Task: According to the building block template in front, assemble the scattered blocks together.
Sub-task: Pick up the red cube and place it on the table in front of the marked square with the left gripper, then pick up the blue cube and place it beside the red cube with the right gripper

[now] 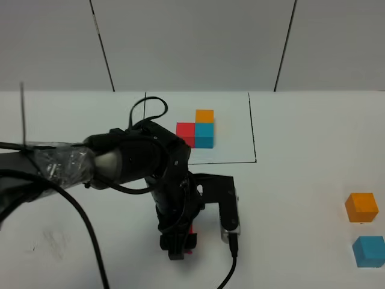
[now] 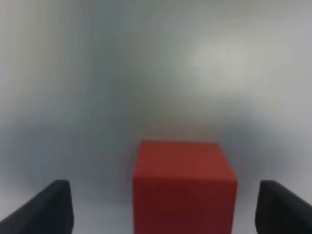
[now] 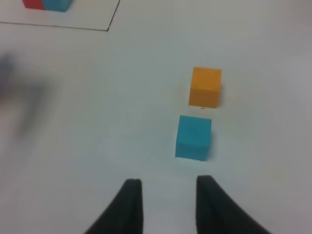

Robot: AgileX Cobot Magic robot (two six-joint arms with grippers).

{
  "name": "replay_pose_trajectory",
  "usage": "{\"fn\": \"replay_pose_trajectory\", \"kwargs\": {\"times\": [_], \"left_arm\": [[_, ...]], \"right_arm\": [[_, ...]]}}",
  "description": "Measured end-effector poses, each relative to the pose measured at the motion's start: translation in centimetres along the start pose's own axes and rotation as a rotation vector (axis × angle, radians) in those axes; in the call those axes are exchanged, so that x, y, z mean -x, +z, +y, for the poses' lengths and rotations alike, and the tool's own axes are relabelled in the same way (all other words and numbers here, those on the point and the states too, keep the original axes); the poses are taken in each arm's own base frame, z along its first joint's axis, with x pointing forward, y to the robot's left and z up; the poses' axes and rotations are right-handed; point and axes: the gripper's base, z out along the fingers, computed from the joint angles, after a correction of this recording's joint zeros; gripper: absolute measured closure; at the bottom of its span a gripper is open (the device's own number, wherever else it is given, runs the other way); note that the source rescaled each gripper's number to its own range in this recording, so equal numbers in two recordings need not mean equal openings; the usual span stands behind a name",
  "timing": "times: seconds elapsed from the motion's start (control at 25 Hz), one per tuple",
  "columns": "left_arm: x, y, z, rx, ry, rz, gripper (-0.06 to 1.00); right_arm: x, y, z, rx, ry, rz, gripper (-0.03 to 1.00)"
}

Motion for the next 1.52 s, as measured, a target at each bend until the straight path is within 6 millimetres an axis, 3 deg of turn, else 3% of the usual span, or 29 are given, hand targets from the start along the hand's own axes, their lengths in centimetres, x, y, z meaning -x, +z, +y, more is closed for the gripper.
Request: {"fn": "replay_pose_trajectory", "kwargs": {"times": [0.16,0.36,0.68,0.8,0.92,1.32,1.52], "left_arm": [[-0.1,-5.5,0.1,0.111,-0.111,-0.088,-0.06],[-1.8,-12.7,-0.2,0.3,-0.354,-0.15,-0.05],[-9.0,-21.5,-1.6,0.74,-0.93,0.058,-0.05],[-10.9,-24.9,-2.4,0.91,-1.095,-0.038,-0.05],[-12.4,-27.7,-4.1,0.942,-1.224,-0.18,-0.05],[-17.3,-33.3,-11.4,0.781,-1.408,-0.546,-0.05],[-20.3,-31.4,-15.8,0.666,-1.407,-0.591,-0.05]], "right_arm": [[0.0,0.0,0.0,0.0,0.0,0.0,0.97],[0.0,0.0,0.0,0.0,0.0,0.0,0.97],[0.0,0.0,0.0,0.0,0.0,0.0,0.97],[0.0,0.0,0.0,0.0,0.0,0.0,0.97],[0.0,0.0,0.0,0.0,0.0,0.0,0.97],[0.0,0.0,0.0,0.0,0.0,0.0,0.97],[0.0,0.0,0.0,0.0,0.0,0.0,0.97]]}}
